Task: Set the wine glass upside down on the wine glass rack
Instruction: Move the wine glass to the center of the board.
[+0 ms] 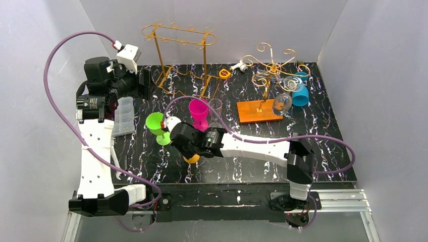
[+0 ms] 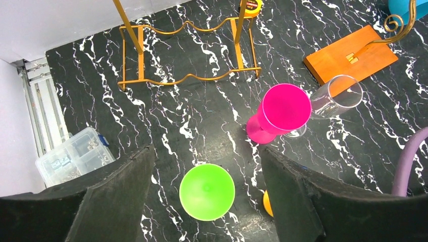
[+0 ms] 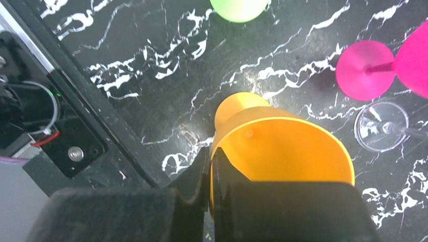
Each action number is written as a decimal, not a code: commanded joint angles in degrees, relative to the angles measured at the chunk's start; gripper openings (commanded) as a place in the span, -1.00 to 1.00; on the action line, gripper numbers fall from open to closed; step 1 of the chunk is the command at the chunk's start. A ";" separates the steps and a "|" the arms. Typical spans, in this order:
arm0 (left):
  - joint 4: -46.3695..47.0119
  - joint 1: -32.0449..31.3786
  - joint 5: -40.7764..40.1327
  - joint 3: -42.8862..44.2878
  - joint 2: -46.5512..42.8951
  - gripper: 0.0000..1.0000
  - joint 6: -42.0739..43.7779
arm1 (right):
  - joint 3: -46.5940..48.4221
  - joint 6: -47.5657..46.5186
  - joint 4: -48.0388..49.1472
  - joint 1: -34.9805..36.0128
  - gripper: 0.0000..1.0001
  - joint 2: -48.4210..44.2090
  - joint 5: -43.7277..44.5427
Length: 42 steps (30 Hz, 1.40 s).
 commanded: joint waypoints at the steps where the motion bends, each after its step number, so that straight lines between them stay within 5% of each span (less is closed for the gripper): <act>1: -0.63 0.20 -0.48 2.68 -0.90 0.55 -1.68 | 4.26 -0.81 4.39 -0.14 -0.82 0.36 2.37; 8: -0.10 0.20 -0.09 2.32 -0.86 0.64 -2.29 | 4.39 -1.65 2.62 -0.14 0.90 -3.03 3.29; 9: -0.05 0.20 -0.03 2.27 -0.88 0.64 -2.28 | 4.70 -1.89 2.12 -0.14 0.96 -4.33 4.34; 19: 0.13 0.20 0.49 4.03 -0.78 0.66 -3.14 | 15.80 -4.34 -6.13 -4.12 0.97 -19.71 17.34; 30: 0.17 0.20 2.24 5.48 0.43 0.68 -3.95 | 22.98 -7.89 -6.36 -31.46 0.97 -29.27 35.99; 35: 0.15 0.20 3.36 5.83 1.42 0.68 -4.49 | 28.56 -3.49 -12.72 -55.48 0.97 -22.79 18.10; 38: 0.17 0.20 3.85 5.36 0.98 0.68 -4.44 | 23.88 1.35 -9.58 -69.86 0.97 -22.22 6.23; 42: 0.17 0.20 4.38 4.13 0.40 0.68 -4.08 | 17.34 6.02 -7.08 -79.90 0.97 -21.46 0.81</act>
